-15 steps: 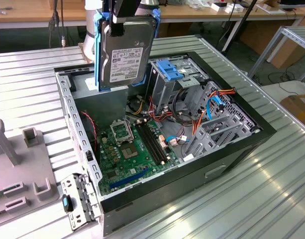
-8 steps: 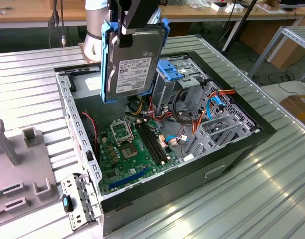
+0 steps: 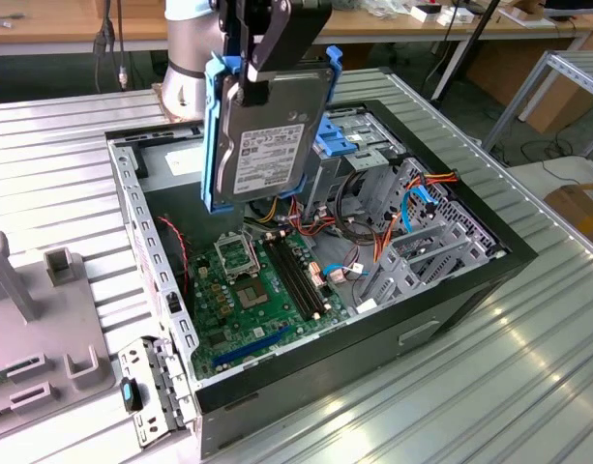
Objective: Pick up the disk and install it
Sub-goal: 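Insert the disk into the insertion slot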
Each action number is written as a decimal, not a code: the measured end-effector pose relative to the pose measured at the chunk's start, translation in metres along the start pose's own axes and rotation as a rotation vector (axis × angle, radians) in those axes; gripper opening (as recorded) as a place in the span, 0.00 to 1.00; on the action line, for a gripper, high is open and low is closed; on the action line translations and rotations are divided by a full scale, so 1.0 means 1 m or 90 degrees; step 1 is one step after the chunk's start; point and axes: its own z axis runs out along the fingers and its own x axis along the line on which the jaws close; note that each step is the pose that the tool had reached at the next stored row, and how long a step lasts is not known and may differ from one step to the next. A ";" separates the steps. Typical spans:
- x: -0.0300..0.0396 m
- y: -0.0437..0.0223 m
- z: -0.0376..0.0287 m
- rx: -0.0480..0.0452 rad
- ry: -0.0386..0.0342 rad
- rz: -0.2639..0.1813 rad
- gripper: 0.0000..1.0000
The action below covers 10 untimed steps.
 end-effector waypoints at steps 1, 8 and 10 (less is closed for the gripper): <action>0.0016 0.0000 -0.0001 0.0000 0.0000 0.000 0.37; 0.0207 -0.0004 -0.0009 0.0000 0.0000 0.000 0.37; 0.0253 -0.0006 -0.0012 0.0000 0.0001 0.000 0.37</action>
